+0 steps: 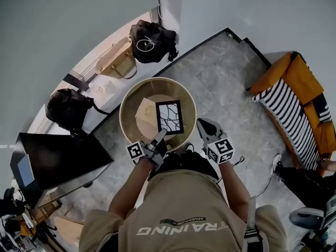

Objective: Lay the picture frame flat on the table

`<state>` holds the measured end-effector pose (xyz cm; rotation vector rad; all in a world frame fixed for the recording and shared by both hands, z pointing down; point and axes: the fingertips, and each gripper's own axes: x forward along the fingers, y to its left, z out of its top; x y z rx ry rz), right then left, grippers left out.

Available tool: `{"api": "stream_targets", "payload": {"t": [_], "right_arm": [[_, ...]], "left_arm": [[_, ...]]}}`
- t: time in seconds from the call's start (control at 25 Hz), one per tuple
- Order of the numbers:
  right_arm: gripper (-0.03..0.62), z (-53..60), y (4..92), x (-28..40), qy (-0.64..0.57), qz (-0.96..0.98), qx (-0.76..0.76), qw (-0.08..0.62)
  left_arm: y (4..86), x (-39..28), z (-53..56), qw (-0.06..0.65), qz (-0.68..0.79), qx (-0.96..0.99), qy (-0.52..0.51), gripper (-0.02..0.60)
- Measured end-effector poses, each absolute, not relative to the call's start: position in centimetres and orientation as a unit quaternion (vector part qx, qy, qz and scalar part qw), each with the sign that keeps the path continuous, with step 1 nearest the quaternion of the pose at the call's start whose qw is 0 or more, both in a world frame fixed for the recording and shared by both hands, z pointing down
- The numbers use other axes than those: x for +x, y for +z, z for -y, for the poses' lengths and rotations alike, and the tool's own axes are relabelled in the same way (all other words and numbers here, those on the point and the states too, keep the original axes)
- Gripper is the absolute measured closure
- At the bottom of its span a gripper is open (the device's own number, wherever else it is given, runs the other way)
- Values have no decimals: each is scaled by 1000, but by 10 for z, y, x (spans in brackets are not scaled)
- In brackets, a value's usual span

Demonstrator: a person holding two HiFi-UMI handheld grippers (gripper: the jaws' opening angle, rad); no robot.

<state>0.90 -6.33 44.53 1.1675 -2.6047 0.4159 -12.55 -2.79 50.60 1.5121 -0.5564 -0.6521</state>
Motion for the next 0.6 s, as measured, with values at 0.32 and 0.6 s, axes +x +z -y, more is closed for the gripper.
{"api": "stream_targets", "payload": {"t": [0.32,0.6], "right_arm": [[585,94,476,16,167,893,397,134],[586,132,533,6,187,900,366,148]], "left_arm": [[526,-113,61,658,234,660,-277,509],[567,-99,99,667,231,656,-267,509]]}}
